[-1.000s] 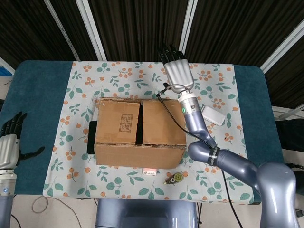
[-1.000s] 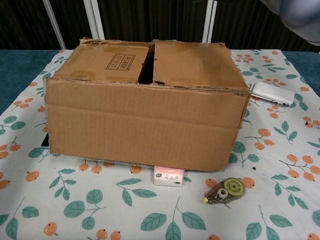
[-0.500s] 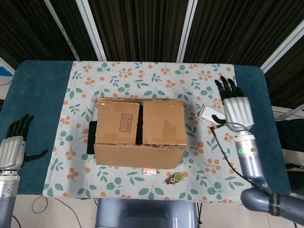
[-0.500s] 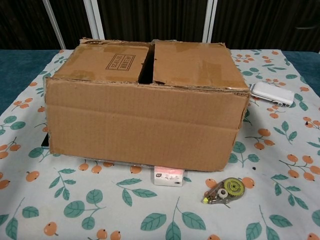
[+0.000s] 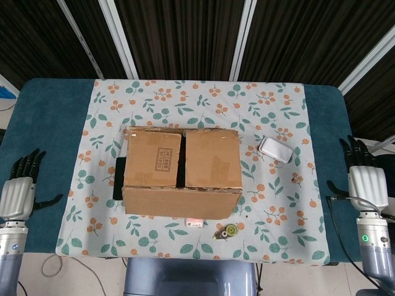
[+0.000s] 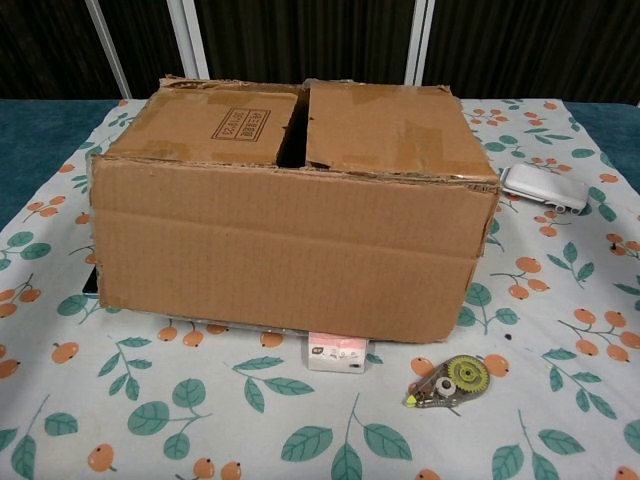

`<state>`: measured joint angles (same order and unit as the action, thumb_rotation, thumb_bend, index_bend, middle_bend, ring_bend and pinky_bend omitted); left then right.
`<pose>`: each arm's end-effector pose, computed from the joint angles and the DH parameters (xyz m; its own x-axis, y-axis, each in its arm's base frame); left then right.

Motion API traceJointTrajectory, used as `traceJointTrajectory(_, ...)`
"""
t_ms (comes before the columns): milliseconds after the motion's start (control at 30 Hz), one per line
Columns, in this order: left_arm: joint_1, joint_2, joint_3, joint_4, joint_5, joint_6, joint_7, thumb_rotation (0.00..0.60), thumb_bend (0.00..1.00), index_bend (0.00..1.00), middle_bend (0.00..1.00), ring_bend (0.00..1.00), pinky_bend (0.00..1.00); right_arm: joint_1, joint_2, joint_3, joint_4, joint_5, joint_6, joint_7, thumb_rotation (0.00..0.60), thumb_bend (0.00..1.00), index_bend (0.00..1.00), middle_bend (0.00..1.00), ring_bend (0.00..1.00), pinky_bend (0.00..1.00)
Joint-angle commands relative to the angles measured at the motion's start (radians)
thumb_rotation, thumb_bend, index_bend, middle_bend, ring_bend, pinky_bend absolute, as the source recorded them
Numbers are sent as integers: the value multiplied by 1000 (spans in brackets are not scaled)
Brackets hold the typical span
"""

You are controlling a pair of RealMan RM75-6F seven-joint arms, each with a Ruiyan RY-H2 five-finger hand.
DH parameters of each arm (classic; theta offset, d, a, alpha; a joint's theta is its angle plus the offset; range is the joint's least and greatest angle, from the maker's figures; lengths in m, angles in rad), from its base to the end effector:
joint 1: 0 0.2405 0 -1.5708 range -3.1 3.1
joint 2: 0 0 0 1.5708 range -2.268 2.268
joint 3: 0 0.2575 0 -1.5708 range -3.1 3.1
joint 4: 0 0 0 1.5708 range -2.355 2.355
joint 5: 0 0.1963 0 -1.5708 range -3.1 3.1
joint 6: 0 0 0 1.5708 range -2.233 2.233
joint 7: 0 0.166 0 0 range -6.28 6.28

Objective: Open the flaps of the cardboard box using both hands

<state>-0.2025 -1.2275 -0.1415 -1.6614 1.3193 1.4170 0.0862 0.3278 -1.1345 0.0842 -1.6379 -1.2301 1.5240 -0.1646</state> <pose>-0.2844 0.2513 0.1459 0.2946 -0.0312 0.9551 0.9552 0.0411 -0.2932 -0.2783 -0.2775 0.1916 0.4660 0.1432 0.8731 -0.8845 0.0475 0.4642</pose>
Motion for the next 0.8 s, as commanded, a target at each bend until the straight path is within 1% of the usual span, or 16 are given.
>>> traceJointTrajectory(33,-11,17,-2,-25,6,-14,14,600,78,0,0,0,13,-35,-8,-22,36,-26,18,35,600,277,0,0,0,215)
traceJointTrajectory(133,-32,46,-7,-61,23,-34,42,600,109,0,0,0,13,-55,-24,-30,82,-62,31,70,600,288,0,0,0,215)
traceJointTrajectory(200,-54,71,-11,-87,37,-58,68,600,137,0,0,0,15,-63,-37,-26,111,-79,35,101,600,289,0,0,0,215)
traceJointTrajectory(400,-148,173,-43,-199,37,-188,136,600,302,0,0,0,60,-73,-59,-9,153,-113,33,163,600,292,0,0,0,215)
traceJointTrajectory(467,-196,213,-64,-233,28,-248,166,600,377,0,0,0,85,-77,-63,-4,160,-117,29,176,600,292,0,0,0,215)
traceJointTrajectory(600,-306,290,-106,-289,-12,-396,209,600,489,0,0,0,108,-86,-65,11,164,-113,20,202,600,293,0,0,0,215)
traceJointTrajectory(700,-398,339,-133,-301,-46,-524,230,600,555,0,0,0,116,-91,-64,22,163,-110,12,214,600,292,0,0,0,215)
traceJointTrajectory(800,-486,372,-147,-294,-72,-656,235,600,612,0,0,0,120,-95,-63,30,162,-109,7,222,600,293,0,0,0,215)
